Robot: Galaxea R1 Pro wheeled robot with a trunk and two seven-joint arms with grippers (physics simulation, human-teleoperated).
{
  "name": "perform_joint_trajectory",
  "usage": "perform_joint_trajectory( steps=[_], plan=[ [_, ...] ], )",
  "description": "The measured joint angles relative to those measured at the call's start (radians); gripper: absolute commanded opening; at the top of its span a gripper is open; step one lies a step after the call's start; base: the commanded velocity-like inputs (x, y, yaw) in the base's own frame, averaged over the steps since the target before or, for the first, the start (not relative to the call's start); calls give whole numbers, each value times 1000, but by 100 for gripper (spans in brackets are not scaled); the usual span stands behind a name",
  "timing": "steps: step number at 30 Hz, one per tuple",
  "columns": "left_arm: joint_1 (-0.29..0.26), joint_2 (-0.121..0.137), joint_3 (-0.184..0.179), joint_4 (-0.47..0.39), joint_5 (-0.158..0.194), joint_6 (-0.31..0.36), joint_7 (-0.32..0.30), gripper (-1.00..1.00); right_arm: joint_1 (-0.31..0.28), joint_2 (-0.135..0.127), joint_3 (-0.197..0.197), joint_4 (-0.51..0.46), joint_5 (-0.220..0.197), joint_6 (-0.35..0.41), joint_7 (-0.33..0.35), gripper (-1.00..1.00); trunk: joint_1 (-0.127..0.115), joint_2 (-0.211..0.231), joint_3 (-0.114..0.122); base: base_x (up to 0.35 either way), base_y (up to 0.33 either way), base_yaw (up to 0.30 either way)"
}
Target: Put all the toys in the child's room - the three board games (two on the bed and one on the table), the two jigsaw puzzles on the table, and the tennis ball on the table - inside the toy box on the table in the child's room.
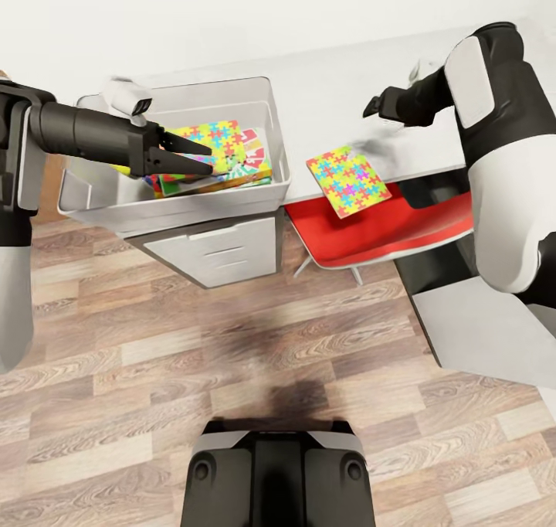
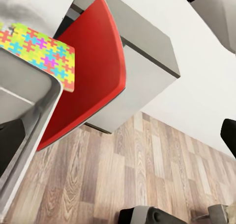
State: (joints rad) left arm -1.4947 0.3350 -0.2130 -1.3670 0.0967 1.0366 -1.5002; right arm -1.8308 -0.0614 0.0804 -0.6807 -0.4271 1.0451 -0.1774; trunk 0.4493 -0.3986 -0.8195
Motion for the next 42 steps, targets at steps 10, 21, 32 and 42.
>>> perform_joint_trajectory(
  steps=[10,21,32,42],
  plan=[
    [0,74,0,0,5,0,-4,100,1,-146,-19,-73,-175,1,48,100,0,0,16,0,0,0],
    [2,184,-1,1,11,0,-9,100,3,-319,-15,-80,-413,1,134,100,0,0,34,0,0,0],
    [7,320,7,9,14,0,-69,100,83,-448,-13,-79,-518,1,353,100,0,0,53,0,0,0],
    [12,479,9,41,17,0,-68,100,187,-522,-10,-78,-524,2,577,100,0,0,69,0,0,7]
  ],
)
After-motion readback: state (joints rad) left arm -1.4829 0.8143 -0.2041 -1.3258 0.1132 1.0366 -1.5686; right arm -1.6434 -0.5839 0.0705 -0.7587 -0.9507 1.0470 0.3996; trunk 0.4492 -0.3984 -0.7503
